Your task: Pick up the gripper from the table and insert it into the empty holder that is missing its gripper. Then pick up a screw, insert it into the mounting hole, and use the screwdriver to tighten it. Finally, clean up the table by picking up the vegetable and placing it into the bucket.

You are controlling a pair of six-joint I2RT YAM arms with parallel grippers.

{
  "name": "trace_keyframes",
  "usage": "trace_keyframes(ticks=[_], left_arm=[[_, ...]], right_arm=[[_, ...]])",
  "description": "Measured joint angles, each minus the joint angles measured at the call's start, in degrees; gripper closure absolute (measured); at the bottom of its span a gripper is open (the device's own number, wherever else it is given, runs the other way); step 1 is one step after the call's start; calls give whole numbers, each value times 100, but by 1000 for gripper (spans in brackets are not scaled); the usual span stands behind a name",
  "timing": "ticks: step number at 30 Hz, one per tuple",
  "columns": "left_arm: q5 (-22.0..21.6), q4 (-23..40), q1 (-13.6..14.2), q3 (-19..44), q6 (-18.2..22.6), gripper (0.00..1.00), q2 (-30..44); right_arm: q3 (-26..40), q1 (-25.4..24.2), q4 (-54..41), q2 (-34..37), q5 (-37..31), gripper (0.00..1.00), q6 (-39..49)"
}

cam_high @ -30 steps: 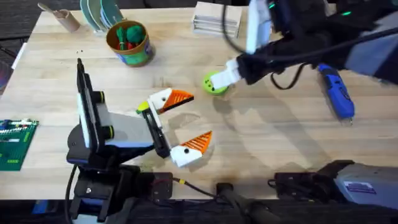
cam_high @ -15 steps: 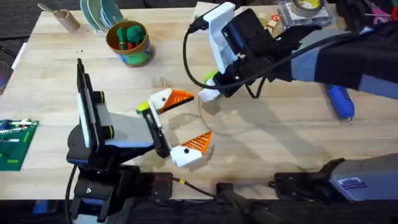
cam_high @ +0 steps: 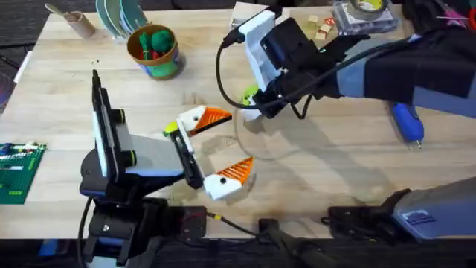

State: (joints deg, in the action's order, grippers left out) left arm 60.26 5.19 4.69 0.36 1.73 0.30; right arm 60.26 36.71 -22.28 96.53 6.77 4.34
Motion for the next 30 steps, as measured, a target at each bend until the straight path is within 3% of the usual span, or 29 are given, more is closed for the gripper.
trace_keyframes(ticks=[8,16,21,30], left_arm=[[-1,0,0,0,-1,8,1],[1,0,0,0,-1,8,0],[-1,0,0,0,1,8,1],[0,0,0,0,0,8,1]], right_arm=[[3,4,4,2,-11,514,0],[3,53,136,17,-33,519,71],[3,466,204,22,-627,542,433],[3,511,297,22,-917,558,516]])
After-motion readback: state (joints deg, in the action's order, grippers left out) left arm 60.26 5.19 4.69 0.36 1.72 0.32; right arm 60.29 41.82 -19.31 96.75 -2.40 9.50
